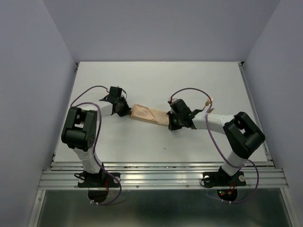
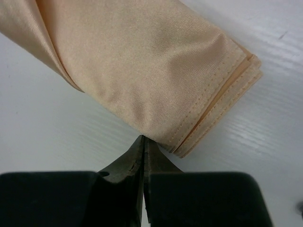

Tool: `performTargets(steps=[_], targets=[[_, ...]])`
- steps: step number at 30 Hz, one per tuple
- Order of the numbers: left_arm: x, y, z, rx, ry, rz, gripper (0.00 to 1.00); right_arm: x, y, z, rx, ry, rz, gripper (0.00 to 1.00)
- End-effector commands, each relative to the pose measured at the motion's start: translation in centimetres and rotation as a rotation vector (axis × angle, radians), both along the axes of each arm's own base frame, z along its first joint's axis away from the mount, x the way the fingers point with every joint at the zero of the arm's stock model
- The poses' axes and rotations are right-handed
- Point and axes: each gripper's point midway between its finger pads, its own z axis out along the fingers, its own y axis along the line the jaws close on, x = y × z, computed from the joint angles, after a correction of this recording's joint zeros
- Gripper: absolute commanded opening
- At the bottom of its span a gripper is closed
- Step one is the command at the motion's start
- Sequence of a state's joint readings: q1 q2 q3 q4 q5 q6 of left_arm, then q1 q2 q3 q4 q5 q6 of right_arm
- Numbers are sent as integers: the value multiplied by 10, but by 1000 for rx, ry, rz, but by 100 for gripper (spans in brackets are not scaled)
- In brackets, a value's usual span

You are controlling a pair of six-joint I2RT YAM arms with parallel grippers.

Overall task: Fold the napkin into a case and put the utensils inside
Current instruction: Move the smaller rectangle-folded napkin to the center of the board, then move the utensils to the center of the board.

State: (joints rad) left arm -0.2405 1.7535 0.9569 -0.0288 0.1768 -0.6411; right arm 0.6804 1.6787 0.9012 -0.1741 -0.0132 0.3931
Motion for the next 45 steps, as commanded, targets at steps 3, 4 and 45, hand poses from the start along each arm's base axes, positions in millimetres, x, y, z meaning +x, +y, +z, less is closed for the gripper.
performTargets(steps=[3,4,45], targets=[[0,6,13,29,-44,21,0,29,-17,15,-42,-82,-44,4],[1,10,23,37,-73,43,0,30,-21,25,-26,-104,-51,4],[20,-45,128,142,-315,-18,0,27,-182,-3,-25,36,-589,52]])
